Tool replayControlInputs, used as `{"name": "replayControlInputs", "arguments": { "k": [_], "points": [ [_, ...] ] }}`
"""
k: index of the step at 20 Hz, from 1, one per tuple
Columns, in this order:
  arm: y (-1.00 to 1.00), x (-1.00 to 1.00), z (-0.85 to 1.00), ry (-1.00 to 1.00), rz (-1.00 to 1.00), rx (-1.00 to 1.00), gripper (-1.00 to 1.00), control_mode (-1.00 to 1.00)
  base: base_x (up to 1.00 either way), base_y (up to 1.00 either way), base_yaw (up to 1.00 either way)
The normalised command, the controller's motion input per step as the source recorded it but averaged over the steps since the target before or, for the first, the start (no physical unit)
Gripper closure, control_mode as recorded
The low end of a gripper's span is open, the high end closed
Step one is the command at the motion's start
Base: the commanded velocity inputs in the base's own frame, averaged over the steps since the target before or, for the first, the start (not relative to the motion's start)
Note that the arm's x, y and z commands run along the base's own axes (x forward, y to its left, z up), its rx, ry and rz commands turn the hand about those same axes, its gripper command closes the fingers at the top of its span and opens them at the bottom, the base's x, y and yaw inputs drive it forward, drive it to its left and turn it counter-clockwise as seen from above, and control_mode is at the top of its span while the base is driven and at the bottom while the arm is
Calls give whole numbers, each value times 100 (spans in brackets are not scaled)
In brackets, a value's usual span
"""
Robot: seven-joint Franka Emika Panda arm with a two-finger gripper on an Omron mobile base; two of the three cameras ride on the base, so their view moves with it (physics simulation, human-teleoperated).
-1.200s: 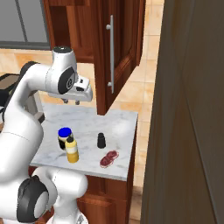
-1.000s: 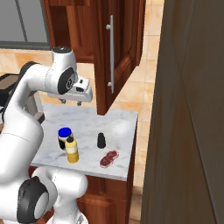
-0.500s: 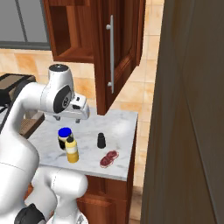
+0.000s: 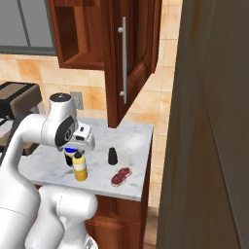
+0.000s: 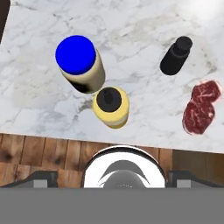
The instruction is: There are various items on the counter. Only move the condiments/shakers into the cabinet.
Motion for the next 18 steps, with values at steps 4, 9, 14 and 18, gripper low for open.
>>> {"name": "replayControlInputs", "arguments": {
  "k": [4, 9, 14, 18],
  "points": [
    [27, -14, -38, -3, 0, -4, -100, -100, 0, 0, 0],
    [3, -12, -24, -10, 0, -1, -100, -100, 0, 0, 0],
    [0, 0, -21, -5, 0, -1, -100, -100, 0, 0, 0],
    [0, 3, -19, 0, 0, 0, -100, -100, 0, 0, 0]
  ]
}}
